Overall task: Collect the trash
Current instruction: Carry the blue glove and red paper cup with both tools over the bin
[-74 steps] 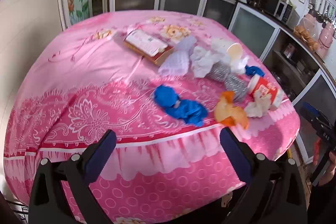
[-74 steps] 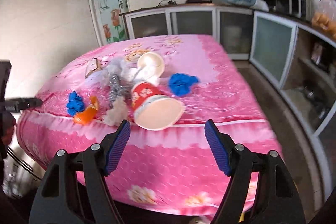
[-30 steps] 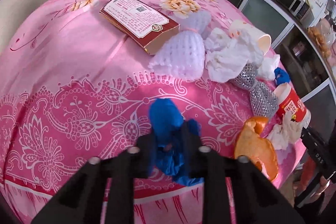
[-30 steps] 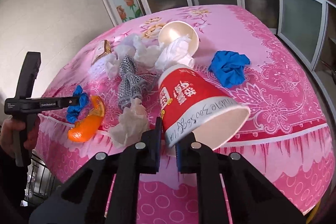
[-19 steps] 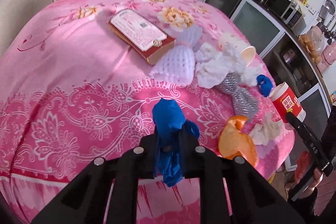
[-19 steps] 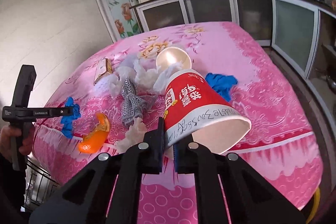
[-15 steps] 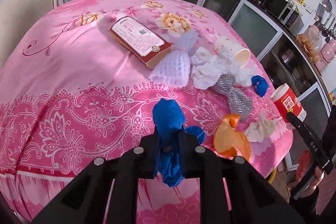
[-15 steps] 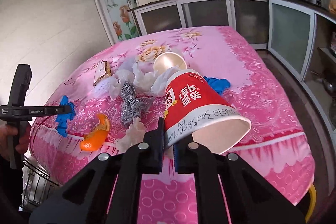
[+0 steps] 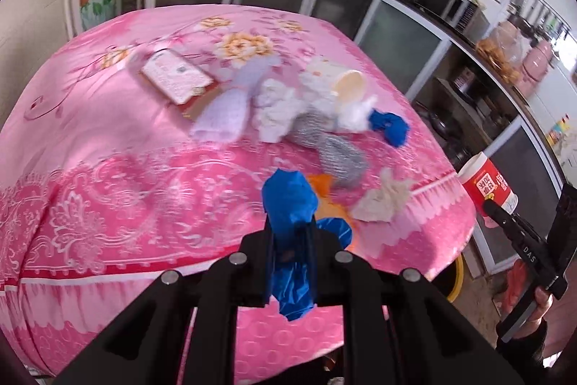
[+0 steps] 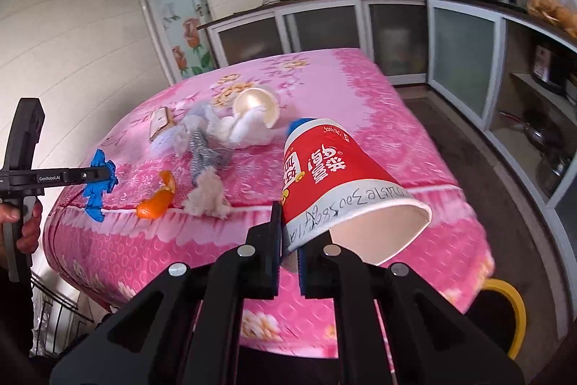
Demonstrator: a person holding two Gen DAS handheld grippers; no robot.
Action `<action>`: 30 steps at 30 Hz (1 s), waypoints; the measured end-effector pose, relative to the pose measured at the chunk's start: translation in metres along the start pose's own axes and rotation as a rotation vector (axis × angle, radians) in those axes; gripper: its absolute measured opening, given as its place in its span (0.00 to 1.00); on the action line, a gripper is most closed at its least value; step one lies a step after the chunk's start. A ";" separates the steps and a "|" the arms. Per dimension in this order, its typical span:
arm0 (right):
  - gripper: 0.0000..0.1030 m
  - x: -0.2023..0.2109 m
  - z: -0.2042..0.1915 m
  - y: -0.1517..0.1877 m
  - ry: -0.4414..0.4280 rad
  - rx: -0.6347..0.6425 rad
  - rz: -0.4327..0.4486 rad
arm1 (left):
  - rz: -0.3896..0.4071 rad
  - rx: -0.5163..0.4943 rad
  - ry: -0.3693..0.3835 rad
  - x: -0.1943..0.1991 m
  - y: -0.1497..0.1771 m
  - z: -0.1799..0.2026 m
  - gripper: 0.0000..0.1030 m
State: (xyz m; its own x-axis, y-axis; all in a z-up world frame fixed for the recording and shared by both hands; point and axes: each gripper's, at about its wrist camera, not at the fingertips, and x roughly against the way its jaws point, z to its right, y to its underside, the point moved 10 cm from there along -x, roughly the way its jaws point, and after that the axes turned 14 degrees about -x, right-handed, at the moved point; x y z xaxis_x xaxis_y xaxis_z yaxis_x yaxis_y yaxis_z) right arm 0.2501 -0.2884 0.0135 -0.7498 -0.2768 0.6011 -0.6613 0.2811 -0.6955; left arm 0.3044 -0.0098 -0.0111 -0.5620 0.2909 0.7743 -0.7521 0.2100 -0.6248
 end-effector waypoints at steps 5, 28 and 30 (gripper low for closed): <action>0.06 0.025 0.029 0.003 0.044 -0.037 0.027 | 0.006 -0.077 0.047 -0.004 -0.010 0.046 0.13; 0.07 0.114 0.246 0.060 0.362 -0.321 0.073 | -0.033 -0.547 0.462 -0.096 -0.027 0.376 0.13; 0.07 0.113 0.265 0.071 0.381 -0.344 0.060 | -0.040 -0.572 0.493 -0.107 -0.026 0.401 0.13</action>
State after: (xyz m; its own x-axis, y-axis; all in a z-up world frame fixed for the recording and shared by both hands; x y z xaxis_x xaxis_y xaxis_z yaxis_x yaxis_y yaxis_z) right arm 0.1242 -0.5428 -0.0722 -0.6996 0.0857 0.7094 -0.5382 0.5898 -0.6021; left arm 0.2460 -0.4210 -0.0377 -0.2179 0.6290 0.7463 -0.3973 0.6413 -0.6565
